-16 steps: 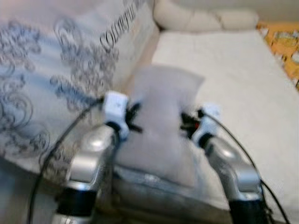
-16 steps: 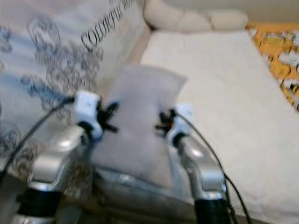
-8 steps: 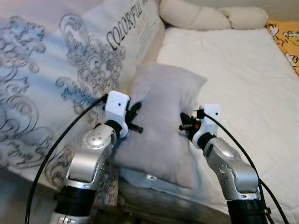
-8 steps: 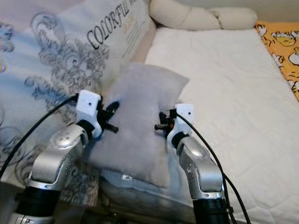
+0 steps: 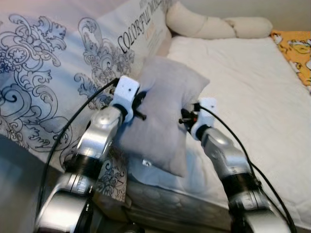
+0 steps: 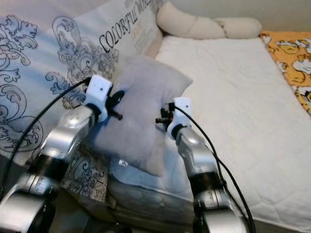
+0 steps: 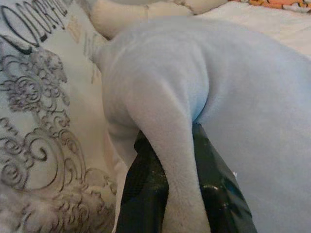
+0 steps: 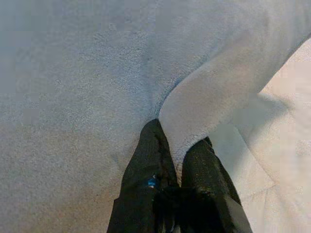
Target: Clean up the room
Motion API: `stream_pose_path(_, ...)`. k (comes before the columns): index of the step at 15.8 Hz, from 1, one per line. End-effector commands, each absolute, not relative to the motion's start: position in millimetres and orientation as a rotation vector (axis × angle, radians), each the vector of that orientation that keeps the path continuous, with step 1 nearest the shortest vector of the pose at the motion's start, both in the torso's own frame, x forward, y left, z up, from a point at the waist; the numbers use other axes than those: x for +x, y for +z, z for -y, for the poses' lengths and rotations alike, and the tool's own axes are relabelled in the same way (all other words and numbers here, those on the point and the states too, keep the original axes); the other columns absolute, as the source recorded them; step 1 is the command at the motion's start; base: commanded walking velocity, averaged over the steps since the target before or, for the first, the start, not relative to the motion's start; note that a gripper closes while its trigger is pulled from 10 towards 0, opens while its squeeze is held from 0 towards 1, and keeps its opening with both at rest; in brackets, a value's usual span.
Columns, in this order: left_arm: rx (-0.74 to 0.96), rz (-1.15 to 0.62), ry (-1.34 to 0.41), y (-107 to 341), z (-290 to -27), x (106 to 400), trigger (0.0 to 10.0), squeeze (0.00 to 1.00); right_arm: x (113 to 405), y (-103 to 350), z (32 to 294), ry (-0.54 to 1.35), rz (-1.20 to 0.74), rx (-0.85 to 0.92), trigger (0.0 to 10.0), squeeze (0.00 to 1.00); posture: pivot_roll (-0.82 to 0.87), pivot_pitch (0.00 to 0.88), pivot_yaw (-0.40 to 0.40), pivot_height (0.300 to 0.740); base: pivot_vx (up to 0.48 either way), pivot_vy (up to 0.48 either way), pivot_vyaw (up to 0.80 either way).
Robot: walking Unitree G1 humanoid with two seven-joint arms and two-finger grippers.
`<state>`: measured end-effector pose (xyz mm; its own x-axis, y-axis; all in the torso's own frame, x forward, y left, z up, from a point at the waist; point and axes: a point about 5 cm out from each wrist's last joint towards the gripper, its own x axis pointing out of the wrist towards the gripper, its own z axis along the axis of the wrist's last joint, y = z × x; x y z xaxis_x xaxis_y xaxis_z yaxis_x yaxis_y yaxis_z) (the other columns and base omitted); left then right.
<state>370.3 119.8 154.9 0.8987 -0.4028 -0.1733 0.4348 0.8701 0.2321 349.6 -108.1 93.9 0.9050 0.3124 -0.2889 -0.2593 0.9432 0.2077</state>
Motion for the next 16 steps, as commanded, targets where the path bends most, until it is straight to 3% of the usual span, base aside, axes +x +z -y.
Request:
stream_pose_path(1, 0.324, -0.067, -0.415, 168.0, -119.2, 380.2, 10.0, 0.00, 358.1, 97.0, 108.2, 0.292, -0.309, 0.158, 10.0, 0.00, 0.03, 0.000, 0.072, 0.740, 0.000, 0.000, 0.00)
stream_pose_path(4, 0.352, -0.041, -0.371, 188.2, -124.4, 395.4, 10.0, 0.00, 365.4, 90.8, 103.0, 0.288, -0.368, 0.125, 10.0, 0.00, 0.07, 0.054, 0.061, 0.740, 0.000, 0.000, 0.00)
stream_pose_path(8, 0.367, 0.046, -0.259, 218.3, -155.2, 403.9, 10.0, 0.00, 373.7, 97.0, 95.4, 0.284, -0.361, 0.128, 10.0, 0.00, 0.17, 0.146, 0.024, 0.740, 0.000, 0.000, 0.00)
stream_pose_path(14, 0.408, 0.191, -0.219, 222.7, -140.7, 382.1, 10.0, 0.00, 374.5, 93.8, 97.2, 0.248, -0.372, -0.021, 10.0, 0.00, 0.29, 0.221, -0.011, 0.740, 0.000, 0.000, 0.00)
stream_pose_path(15, 0.388, 0.183, -0.220, 216.0, -133.8, 376.6, 10.0, 0.00, 372.9, 90.0, 100.5, 0.233, -0.385, -0.038, 10.0, 0.73, 0.30, 0.231, -0.015, 0.740, 0.000, 0.000, 0.00)
stream_pose_path(16, 0.382, 0.170, -0.236, 210.8, -127.9, 372.4, 10.0, 0.00, 371.7, 86.9, 104.2, 0.211, -0.396, -0.045, 10.0, 1.00, 0.30, 0.235, -0.016, 0.740, 0.000, 0.000, 0.00)
